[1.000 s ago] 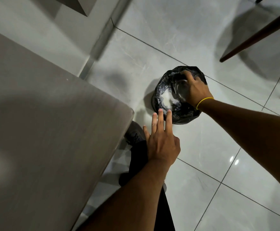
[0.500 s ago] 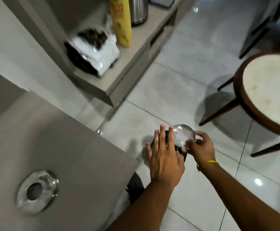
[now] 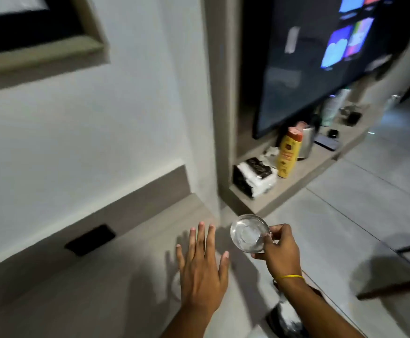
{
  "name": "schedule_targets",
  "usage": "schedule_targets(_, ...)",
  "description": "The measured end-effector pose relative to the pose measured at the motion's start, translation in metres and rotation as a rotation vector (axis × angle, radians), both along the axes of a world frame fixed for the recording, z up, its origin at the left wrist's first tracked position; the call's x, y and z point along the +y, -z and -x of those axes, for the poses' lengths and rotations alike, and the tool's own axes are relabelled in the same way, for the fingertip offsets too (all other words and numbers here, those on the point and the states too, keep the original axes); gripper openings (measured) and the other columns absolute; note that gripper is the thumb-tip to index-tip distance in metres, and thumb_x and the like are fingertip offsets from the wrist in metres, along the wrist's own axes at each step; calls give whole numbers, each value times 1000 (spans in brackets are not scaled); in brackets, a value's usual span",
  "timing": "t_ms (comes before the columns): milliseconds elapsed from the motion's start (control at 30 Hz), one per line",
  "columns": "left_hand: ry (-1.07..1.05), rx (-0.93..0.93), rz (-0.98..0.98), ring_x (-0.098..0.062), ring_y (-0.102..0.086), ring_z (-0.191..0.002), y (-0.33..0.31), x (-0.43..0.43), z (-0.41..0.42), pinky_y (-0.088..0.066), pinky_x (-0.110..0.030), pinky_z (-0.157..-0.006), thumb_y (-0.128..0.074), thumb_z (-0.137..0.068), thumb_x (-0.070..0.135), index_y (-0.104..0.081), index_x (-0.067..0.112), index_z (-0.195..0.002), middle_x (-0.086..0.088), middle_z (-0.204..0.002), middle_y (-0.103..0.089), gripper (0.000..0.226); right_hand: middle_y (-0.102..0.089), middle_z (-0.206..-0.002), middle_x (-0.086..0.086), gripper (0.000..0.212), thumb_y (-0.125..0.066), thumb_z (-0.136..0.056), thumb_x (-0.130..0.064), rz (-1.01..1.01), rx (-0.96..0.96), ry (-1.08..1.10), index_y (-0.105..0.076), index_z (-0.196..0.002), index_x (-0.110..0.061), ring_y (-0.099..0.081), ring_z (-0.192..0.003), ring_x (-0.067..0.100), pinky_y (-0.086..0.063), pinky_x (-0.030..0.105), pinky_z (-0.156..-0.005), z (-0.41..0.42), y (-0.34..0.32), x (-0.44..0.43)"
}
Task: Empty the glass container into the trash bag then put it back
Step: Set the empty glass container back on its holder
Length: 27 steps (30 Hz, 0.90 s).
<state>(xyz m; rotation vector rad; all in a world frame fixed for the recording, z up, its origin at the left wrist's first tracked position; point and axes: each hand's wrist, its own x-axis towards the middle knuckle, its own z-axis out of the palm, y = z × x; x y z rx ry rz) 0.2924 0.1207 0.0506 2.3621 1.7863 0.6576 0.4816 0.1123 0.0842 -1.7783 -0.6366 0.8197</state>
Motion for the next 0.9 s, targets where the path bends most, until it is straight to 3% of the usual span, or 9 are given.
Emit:
schedule_targets(100,-154,93,26,-32,-43,-156,-12,-9,82,-37,-65,-120,-45,-101,55,-40,24,-163,-7,-170,-46,69,-61,-97,15,10,-59,-98,4,32,-22,-180,-55,-103,-3,-68,-84,31,-62,34,-45,71,-6,21)
schedule_targets(167,-232,124,56,-33,-44,-156,-7,-21,125,-43,-71,-113,-45,-101,54,-38,23,-163,-9,-170,-45,70,-65,-92,13,14,-61,-93,-1,60,-61,-280,-56,-97,-14,-69,-82,31,-66,50,-56,111,-2,26)
schedule_targets(233,-309,140,97,-32,-39,-159,5,-36,166,-45,-73,-113,-47,-100,53,-35,22,-165,-9,-172,-42,72,-68,-82,8,22,-62,-87,-5,101,-120,-373,-55,-89,-26,-70,-77,32,-64,57,-69,152,11,32)
schedule_targets(400,-429,166,232,-33,-30,-163,51,-86,216,-31,-75,-121,-47,-101,50,-36,16,-167,-10,-177,-32,74,-71,-78,6,16,-59,-80,-13,257,-176,-612,-53,-86,-26,-70,-77,39,-62,49,-70,231,66,29)
schedule_targets(500,-488,110,304,-33,-28,-164,85,-118,226,-25,-74,-124,-47,-103,54,-39,18,-166,-8,-178,-29,73,-65,-79,9,17,-58,-85,4,304,-214,-699,-55,-90,-13,-67,-81,39,-45,34,-73,256,85,14)
schedule_targets(667,-522,128,439,-36,-32,-162,125,-149,231,-29,-74,-118,-49,-99,56,-45,16,-163,-13,-176,-31,76,-71,-85,13,15,-61,-88,6,354,-293,-749,-60,-89,-10,-69,-89,38,-44,35,-75,269,111,-10)
schedule_targets(900,-509,149,418,-39,-25,-164,140,-158,235,-20,-76,-122,-48,-101,58,-43,17,-164,-17,-177,-28,76,-72,-91,14,12,-61,-90,-4,392,-409,-794,-56,-90,-15,-69,-89,40,-43,37,-72,275,111,-10)
